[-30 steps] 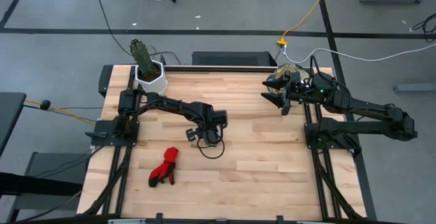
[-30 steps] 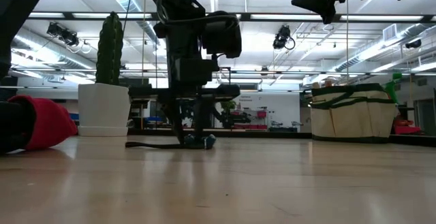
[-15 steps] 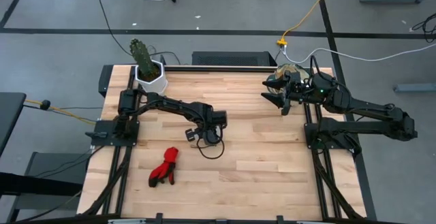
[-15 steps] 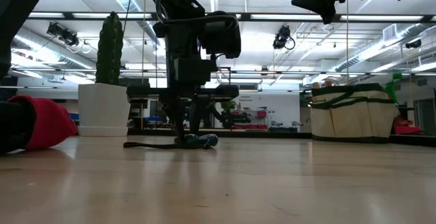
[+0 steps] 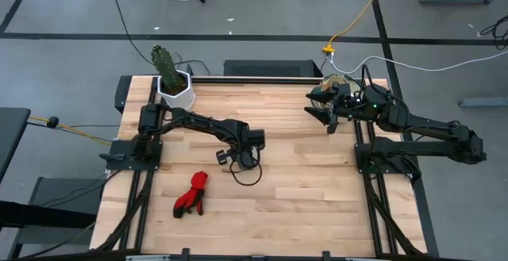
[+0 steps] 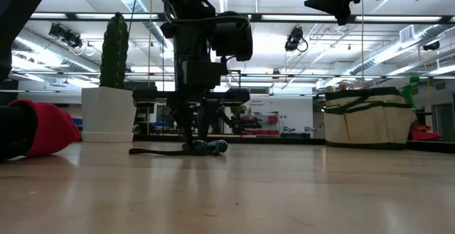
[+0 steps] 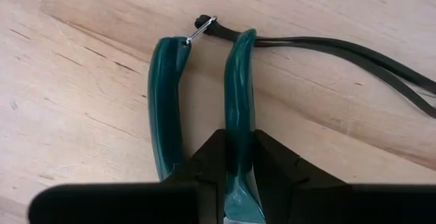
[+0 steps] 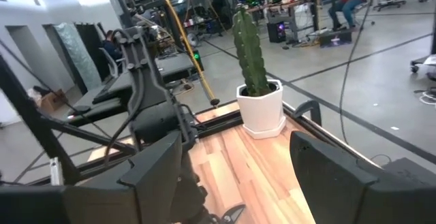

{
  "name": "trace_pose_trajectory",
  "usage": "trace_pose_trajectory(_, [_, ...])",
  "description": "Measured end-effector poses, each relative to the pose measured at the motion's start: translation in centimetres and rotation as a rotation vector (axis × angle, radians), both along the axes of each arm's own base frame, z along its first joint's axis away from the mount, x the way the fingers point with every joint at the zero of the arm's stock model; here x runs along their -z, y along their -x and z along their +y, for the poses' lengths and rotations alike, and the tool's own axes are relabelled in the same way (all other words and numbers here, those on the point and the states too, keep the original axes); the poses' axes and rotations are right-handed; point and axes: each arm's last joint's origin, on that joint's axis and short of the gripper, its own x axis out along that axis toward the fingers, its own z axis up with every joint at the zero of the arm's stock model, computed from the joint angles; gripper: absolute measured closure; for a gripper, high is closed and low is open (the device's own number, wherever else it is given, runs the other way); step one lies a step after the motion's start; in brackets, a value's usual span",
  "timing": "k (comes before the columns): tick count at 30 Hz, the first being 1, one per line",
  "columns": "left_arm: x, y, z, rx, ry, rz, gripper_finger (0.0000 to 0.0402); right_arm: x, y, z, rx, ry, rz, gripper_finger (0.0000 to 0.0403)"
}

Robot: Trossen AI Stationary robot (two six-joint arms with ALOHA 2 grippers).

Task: Pick & Place Garden tools in Gardening bag
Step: Put the green shear scissors into the white gardening bag

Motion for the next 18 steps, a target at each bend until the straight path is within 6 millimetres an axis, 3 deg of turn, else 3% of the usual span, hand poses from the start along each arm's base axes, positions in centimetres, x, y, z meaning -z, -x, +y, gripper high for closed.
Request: trace_pose_trajectory(18, [-2.6, -0.7, 0.2, -0.011, -0.029, 0.013, 0.0348, -0.1, 0.0, 0.0, 0.013, 0.002, -0.005, 0.0127])
